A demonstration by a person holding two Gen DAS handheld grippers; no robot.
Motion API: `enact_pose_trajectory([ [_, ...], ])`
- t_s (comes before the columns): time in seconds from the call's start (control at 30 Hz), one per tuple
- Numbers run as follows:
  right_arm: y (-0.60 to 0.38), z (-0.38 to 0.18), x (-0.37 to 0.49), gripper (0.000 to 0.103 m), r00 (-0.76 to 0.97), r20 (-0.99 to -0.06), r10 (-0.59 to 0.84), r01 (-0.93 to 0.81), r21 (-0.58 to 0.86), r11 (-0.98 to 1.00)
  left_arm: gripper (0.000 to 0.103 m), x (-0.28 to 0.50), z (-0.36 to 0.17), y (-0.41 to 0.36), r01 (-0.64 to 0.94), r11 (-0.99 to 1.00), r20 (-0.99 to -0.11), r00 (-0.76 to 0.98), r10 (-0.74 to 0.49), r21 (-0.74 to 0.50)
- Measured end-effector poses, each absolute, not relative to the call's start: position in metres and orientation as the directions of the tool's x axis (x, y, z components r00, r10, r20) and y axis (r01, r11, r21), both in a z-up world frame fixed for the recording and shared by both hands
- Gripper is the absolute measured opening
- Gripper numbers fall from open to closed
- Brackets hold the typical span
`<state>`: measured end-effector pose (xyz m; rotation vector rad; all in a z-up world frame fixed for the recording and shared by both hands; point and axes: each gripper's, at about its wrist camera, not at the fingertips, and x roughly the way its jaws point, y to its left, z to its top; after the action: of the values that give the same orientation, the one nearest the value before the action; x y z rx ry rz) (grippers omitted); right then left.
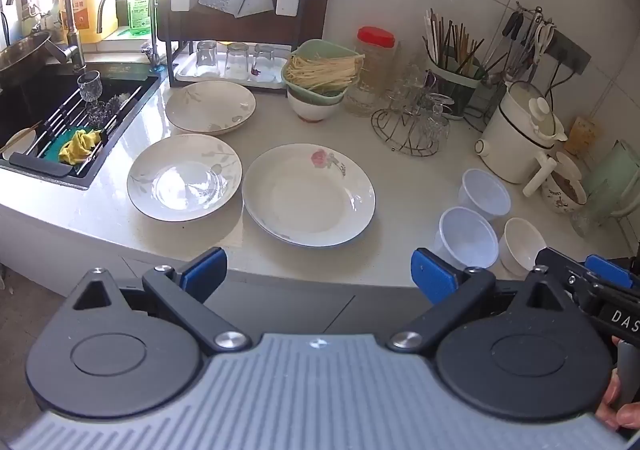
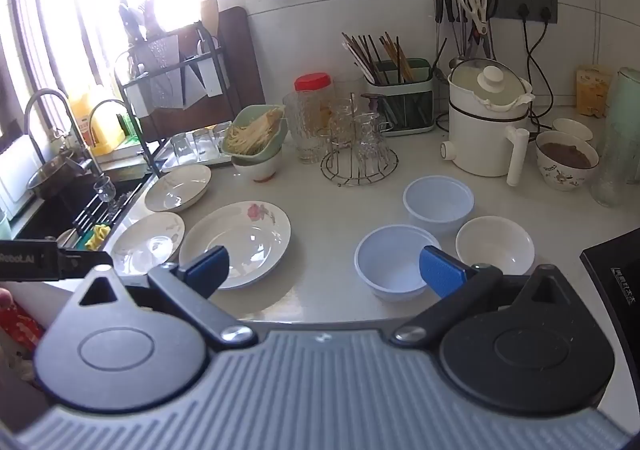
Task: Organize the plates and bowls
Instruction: 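Move the left gripper toward the leaf-pattern plate on the counter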
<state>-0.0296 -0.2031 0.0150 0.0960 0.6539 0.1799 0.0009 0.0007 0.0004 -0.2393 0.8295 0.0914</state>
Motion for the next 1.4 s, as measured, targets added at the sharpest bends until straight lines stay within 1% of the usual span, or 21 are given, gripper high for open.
enact_pose_trajectory([
  [0.3,-0.200,0.012,-0.032,0.103,0.782,-0.585,0.214,-0.134,0.176,0.975,0.100,-0.005,-0.002,0.002,-0.207,0.968,-0.724,0.689,0.040,-0.145],
  [0.6,-0.200,0.010,-0.041,0.103,0.783,-0.581,0.221,-0.145,0.174,0.974,0.100,-0.009,-0.002,-0.010,-0.164,0.980,-0.707,0.706,0.035,-0.116],
  [0.9,-0.202,0.008,-0.049,0.103,0.790,-0.577,0.208,-0.136,0.166,0.977,0.100,-0.016,-0.003,-0.017,-0.159,0.982,-0.708,0.705,0.038,-0.105],
  [1.03,-0.201,0.010,-0.049,0.103,0.785,-0.582,0.211,-0.135,0.172,0.976,0.100,-0.024,-0.006,-0.015,-0.186,0.973,-0.712,0.701,0.033,-0.138],
  [1.4,-0.201,0.011,-0.063,0.103,0.787,-0.583,0.202,-0.134,0.158,0.978,0.100,-0.034,-0.008,-0.008,-0.227,0.962,-0.730,0.682,0.047,-0.150],
])
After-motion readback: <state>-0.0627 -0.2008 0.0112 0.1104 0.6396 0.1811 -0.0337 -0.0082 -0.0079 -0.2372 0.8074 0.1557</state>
